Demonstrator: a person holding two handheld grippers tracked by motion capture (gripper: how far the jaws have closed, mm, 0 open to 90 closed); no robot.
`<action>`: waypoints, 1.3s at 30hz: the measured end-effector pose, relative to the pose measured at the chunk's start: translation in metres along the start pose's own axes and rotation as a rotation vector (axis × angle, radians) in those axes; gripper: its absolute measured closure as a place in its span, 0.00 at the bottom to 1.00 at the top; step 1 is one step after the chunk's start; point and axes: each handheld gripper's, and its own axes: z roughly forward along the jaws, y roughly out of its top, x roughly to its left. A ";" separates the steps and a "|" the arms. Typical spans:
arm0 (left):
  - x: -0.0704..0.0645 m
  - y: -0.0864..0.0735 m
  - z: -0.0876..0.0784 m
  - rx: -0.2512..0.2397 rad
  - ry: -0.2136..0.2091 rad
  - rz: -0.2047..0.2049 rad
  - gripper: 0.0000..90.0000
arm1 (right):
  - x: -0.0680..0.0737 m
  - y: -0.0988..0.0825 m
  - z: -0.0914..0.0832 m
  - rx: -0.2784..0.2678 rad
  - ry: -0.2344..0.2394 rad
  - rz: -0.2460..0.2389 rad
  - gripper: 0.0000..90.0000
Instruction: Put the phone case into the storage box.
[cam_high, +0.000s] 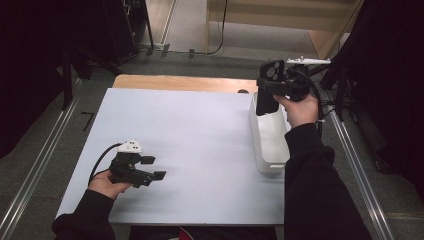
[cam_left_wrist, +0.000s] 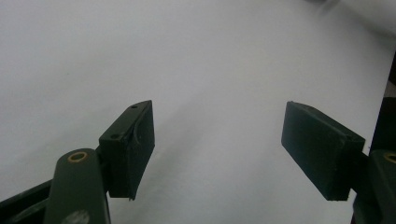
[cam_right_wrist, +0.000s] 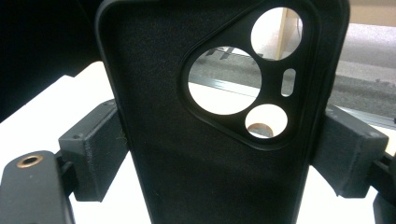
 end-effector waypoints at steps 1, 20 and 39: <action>0.000 0.000 0.000 -0.003 -0.003 -0.001 0.28 | -0.001 0.002 0.001 -0.001 0.002 -0.003 0.13; 0.000 0.000 0.000 -0.001 -0.009 -0.002 0.28 | -0.027 0.024 0.038 0.006 -0.139 0.036 0.13; 0.000 0.000 -0.001 -0.004 -0.013 0.001 0.28 | -0.036 0.018 0.067 -0.022 -0.243 0.094 0.13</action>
